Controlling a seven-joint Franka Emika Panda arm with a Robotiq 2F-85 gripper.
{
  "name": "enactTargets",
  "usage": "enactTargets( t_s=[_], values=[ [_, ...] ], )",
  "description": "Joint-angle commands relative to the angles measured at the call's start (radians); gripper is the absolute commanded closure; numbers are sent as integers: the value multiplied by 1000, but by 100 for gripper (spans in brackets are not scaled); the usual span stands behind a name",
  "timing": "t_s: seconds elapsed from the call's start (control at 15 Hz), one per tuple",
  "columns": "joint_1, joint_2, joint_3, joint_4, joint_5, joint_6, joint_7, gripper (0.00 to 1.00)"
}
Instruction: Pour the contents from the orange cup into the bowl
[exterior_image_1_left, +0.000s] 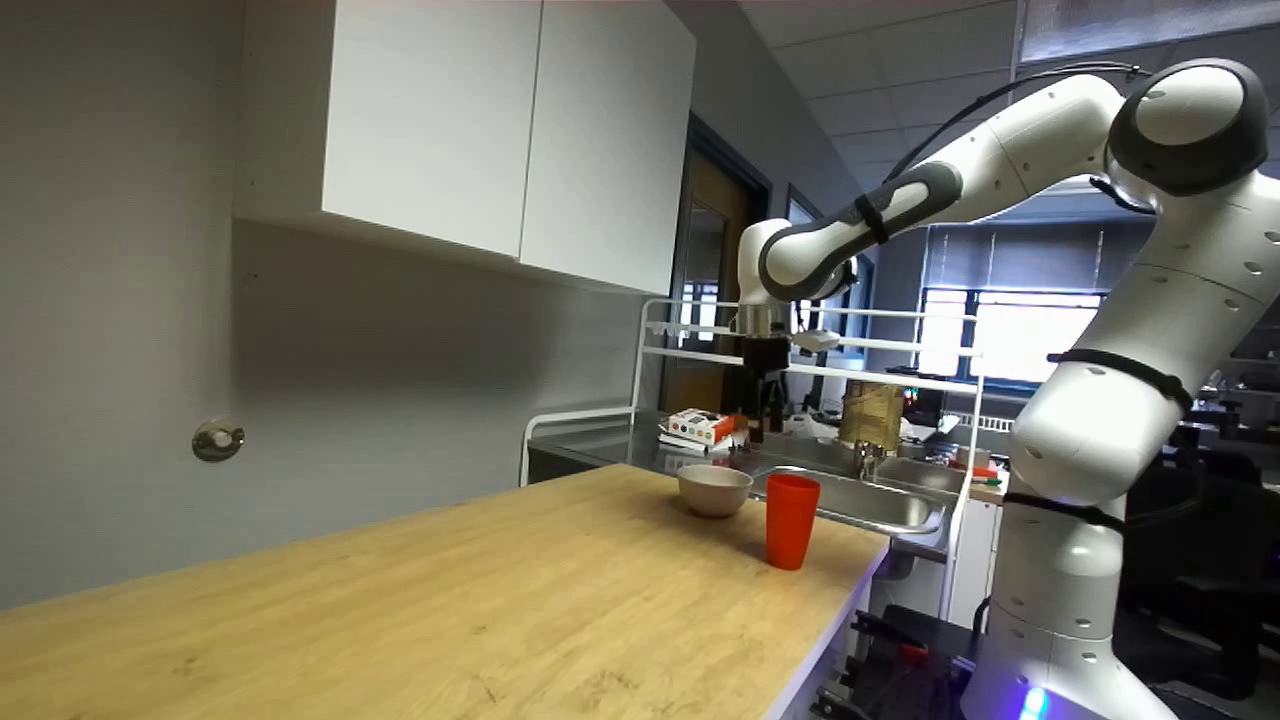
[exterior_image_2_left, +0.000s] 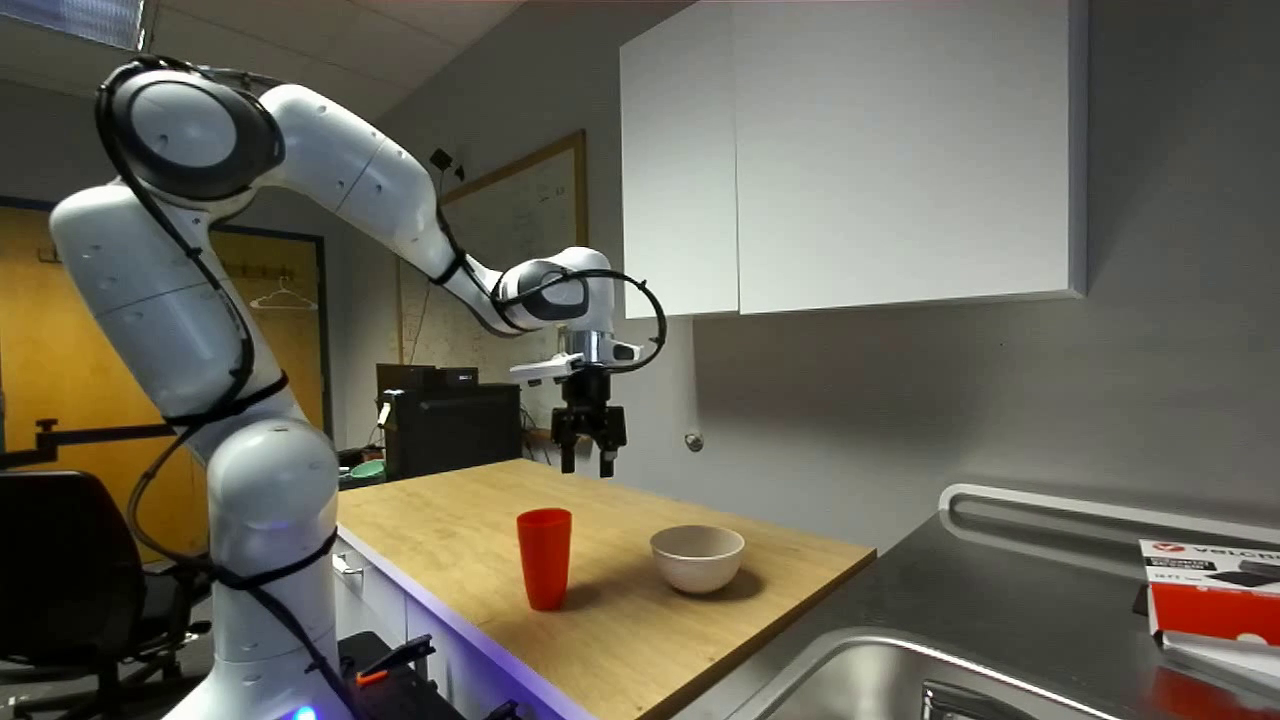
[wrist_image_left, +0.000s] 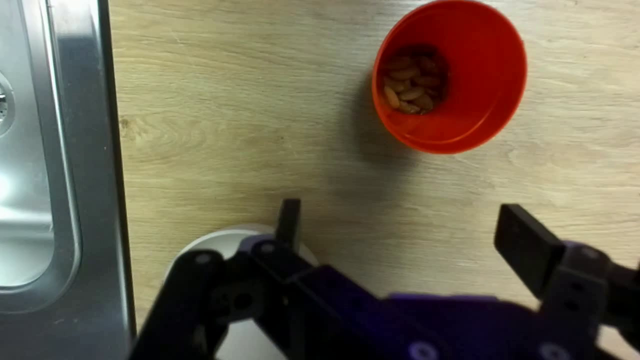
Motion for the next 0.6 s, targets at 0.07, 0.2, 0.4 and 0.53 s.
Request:
enactTargets(
  t_s=[0.07, 0.2, 0.4, 0.53],
  values=[
    [26, -14, -6, -9, 58, -67, -9, 0],
    [35, -13, -6, -5, 84, -106, -9, 0],
    [45, -9, -3, 0, 118, -157, -9, 0],
    [53, 16, -7, 15, 143, -193, -19, 0]
  ],
)
